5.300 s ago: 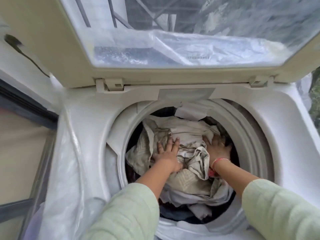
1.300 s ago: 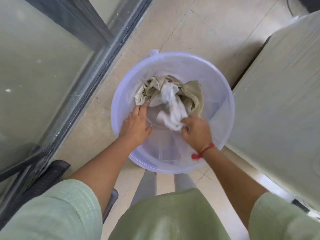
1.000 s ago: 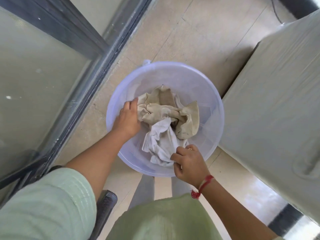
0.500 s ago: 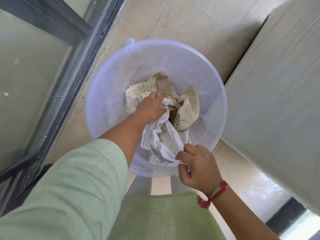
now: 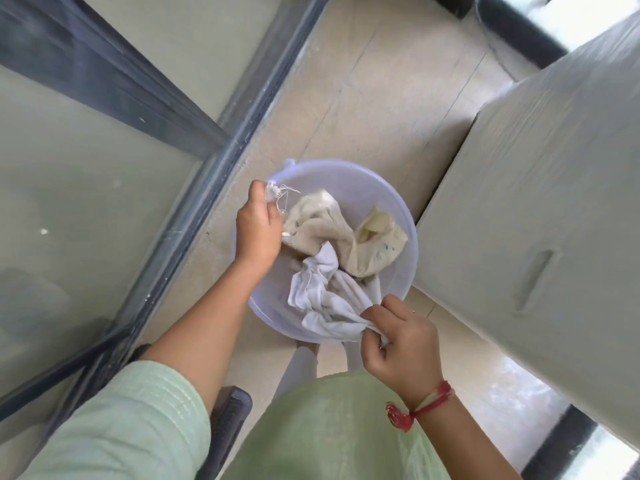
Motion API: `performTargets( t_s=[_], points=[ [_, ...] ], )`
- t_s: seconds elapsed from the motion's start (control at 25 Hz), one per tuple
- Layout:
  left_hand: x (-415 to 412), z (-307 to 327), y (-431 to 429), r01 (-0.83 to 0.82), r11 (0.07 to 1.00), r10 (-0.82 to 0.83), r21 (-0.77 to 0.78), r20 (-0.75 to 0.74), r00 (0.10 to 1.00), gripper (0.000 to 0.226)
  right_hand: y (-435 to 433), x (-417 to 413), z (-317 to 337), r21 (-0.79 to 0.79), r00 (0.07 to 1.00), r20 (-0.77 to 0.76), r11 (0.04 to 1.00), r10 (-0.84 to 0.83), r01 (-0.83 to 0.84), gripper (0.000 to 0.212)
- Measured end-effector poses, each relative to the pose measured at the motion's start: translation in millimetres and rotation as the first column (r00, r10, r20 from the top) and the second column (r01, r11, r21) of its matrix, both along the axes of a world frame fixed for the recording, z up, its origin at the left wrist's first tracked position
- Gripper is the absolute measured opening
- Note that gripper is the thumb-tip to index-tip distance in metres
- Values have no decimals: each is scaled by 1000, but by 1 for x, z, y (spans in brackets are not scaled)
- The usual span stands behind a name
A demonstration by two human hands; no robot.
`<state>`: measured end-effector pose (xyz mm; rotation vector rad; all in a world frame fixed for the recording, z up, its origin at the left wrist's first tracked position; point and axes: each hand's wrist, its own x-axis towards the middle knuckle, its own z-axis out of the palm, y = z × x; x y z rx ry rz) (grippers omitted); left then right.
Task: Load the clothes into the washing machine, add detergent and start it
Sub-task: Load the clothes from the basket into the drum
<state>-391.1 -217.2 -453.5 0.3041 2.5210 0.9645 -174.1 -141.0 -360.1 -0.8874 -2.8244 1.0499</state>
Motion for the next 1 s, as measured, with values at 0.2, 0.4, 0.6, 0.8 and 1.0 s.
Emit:
performTargets(
  t_s=[0.2, 0.4, 0.6, 0.8, 1.0],
  points=[
    [-23, 159, 12, 137, 988, -121, 75, -196, 973, 33, 29, -14, 110, 13, 999, 16, 999, -48, 48, 33],
    [-33, 319, 18, 225, 970, -171, 90, -400, 901, 39, 66, -37, 236, 222, 983, -166, 968, -80, 116, 12],
    [-28, 431, 0, 271, 961, -205, 52, -523, 827, 50, 66, -56, 348, 155, 898, -417, 963, -138, 220, 16],
    [-50, 500, -1, 330, 944, -242, 24, -632, 736, 37, 74, -56, 420, 112, 714, -658, 906, -240, 408, 11],
    [-44, 554, 36, 510, 850, -367, 129, -550, 750, 31, 104, -66, 490, 118, 652, -724, 890, -226, 439, 25]
  ],
)
